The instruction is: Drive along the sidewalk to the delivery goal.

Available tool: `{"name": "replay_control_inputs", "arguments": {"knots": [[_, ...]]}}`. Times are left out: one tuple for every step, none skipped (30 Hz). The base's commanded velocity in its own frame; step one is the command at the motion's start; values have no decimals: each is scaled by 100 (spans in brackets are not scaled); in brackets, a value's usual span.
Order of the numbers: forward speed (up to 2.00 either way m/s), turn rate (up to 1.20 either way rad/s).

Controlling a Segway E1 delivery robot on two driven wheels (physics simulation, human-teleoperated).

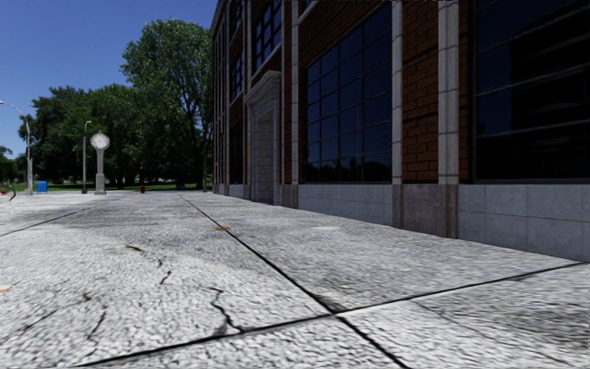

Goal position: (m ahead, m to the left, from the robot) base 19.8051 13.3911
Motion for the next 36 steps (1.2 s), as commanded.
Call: {"name": "replay_control_inputs", "arguments": {"knots": [[194,74],[196,74],[196,74],[200,74],[200,74],[200,74],[200,74],[200,74],[200,74],[200,74],[200,74],[200,74],[200,74],[200,71],[200,67],[200,63],[200,63],[200,62],[200,57],[200,44],[200,24],[200,24],[200,12],[200,8],[200,3],[200,3],[200,0],[200,0],[200,0],[200,0],[200,0],[200,0],[200,0],[200,0],[200,0],[200,0]]}}
